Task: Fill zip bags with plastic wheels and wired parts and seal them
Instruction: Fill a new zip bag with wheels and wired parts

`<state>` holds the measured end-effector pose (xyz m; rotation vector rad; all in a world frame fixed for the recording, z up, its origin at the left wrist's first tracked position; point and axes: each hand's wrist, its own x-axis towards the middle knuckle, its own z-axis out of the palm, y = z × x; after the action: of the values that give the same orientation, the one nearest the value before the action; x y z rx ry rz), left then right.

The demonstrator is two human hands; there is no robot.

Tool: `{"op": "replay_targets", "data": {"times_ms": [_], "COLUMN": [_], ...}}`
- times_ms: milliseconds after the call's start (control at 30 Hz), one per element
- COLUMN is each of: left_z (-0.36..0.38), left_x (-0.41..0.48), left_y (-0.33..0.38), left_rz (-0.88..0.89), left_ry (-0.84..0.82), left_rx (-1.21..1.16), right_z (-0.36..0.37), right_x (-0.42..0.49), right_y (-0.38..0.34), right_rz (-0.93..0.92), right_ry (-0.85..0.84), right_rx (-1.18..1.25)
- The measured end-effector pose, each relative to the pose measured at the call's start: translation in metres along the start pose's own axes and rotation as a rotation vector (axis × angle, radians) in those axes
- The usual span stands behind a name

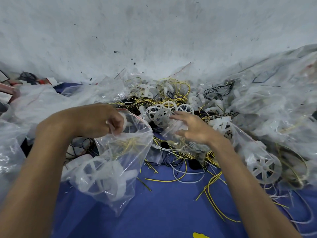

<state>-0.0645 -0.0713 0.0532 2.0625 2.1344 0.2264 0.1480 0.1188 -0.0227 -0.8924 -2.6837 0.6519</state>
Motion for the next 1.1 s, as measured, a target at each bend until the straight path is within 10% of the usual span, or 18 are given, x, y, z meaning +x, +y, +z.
{"op": "replay_targets", "data": {"times_ms": [133, 367, 1100], "left_z": [0.002, 0.002, -0.001], "left_x": [0.003, 0.003, 0.000], "left_y": [0.001, -0.005, -0.003], "left_rz": [0.027, 0.023, 0.010], "left_ry": [-0.005, -0.005, -0.015], "left_rx": [0.009, -0.007, -0.014], "right_z": [0.007, -0.010, -0.052], "right_x": [-0.001, -0.007, -0.026], "right_y": [0.020, 0.042, 0.022], "right_rz": [0.184, 0.266, 0.263], "right_ry": [-0.131, 0.427, 0.449], "right_rx": [-0.243, -0.050, 0.682]}}
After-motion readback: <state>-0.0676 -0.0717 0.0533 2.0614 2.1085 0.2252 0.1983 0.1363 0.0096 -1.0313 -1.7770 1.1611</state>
